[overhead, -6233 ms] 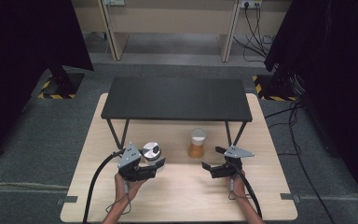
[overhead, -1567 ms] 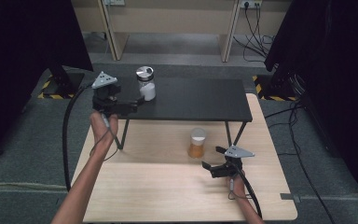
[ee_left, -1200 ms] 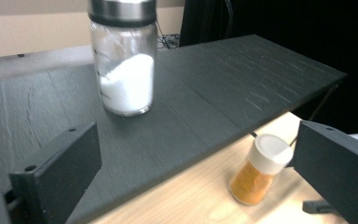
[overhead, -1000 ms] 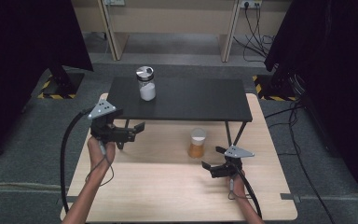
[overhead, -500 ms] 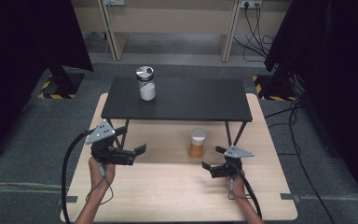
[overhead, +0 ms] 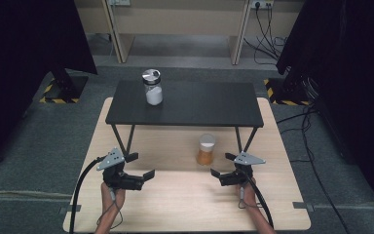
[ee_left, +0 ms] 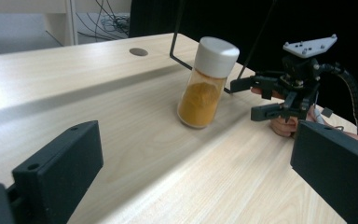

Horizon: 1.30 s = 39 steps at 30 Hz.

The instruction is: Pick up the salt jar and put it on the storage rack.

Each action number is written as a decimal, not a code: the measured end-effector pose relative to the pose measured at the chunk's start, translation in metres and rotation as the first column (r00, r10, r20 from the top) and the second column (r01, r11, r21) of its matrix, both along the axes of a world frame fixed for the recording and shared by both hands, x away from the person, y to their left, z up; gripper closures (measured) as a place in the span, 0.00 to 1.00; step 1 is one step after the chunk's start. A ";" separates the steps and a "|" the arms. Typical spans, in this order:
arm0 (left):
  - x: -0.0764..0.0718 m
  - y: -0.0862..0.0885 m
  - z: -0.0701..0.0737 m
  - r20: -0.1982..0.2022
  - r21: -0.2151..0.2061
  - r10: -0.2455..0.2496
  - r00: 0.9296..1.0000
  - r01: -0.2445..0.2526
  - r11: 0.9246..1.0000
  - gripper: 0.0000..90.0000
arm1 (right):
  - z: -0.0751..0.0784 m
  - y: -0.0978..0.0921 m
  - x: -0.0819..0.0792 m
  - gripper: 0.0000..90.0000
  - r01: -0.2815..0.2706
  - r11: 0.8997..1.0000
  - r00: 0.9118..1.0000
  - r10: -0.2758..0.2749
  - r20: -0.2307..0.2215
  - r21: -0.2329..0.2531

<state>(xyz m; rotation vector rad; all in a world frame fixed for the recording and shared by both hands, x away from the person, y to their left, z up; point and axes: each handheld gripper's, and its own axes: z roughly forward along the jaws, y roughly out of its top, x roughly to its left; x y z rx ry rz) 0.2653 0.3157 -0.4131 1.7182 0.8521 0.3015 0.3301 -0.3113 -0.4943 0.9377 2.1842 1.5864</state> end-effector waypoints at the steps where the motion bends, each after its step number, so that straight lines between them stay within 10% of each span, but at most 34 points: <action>1: 0.000 0.000 0.000 0.000 0.000 0.000 1.000 0.000 1.000 0.02 | 0.000 0.000 0.000 0.01 0.000 1.000 1.000 0.000 0.000 0.000; 26: -0.002 -0.028 -0.063 0.015 0.133 0.049 0.999 -0.051 0.990 0.04 | 0.000 0.000 0.000 0.01 -0.003 1.000 1.000 0.003 0.000 -0.003; 39: -0.005 -0.037 -0.072 0.031 0.168 0.054 0.998 -0.058 0.984 0.05 | 0.000 0.001 0.000 0.01 -0.005 1.000 1.000 0.005 0.003 -0.006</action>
